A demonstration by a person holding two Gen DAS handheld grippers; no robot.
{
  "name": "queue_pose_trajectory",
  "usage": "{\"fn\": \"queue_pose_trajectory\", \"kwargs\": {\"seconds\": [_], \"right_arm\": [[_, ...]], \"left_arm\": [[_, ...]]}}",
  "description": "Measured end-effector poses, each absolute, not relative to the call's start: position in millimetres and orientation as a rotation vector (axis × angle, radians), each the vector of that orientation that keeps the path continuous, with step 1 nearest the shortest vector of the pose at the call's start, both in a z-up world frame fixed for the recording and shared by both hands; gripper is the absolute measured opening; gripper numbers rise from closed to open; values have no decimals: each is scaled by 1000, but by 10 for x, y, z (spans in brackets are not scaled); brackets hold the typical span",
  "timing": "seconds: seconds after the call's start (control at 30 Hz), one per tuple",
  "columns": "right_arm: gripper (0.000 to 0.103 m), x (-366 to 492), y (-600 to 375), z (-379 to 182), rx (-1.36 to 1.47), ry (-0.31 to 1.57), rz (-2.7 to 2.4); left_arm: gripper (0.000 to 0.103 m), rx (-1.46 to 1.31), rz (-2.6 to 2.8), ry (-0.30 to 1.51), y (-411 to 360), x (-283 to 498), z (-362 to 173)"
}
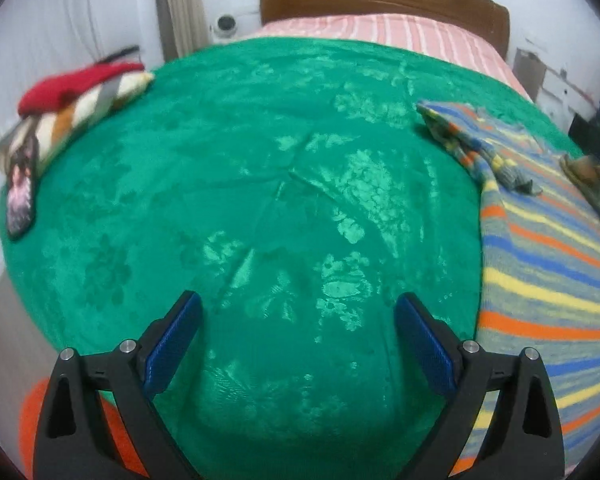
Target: Fold small clothes
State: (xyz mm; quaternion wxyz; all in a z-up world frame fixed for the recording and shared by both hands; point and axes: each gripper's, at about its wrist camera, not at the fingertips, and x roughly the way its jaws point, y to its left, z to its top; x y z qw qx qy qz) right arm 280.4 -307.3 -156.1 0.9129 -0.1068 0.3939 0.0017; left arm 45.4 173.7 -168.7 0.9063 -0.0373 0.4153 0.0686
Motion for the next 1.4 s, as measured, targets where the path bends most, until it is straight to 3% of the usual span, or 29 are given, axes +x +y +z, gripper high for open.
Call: {"fn": "queue_pose_trajectory", "kwargs": {"seconds": [0.17,0.33,0.53,0.77,1.0,1.1,1.2,1.3,1.4], "right_arm": [[4,2534,-4800,-1074,66,819,-323],[4,2320,-5552,-1278,207,909,-408],[4,2134,-5795,-1803,312,980,-459],[4,1958,-5955,-1956,379,970,-451],[8,1661,-6205,-1769,427,946,-501],[15,1673,-6047,-1623,466,899,-345],[22,1761,-5895,-1731,547,922,-217],[23,1749,-5917,-2039,550,1022,-291],[25,1516,-5920,-1989,504,958,-386]], "left_arm": [[98,-100,139,870,1668,482,-1698],[98,-68,151,868,1603,458,-1730],[99,-52,162,864,1607,435,-1743],[102,-57,174,862,1607,421,-1755],[103,-60,180,850,1600,416,-1784],[103,-53,189,843,1573,417,-1800],[103,-74,183,843,1595,409,-1811],[103,-66,150,847,1624,396,-1818],[102,-11,152,890,1624,375,-1726]]}}
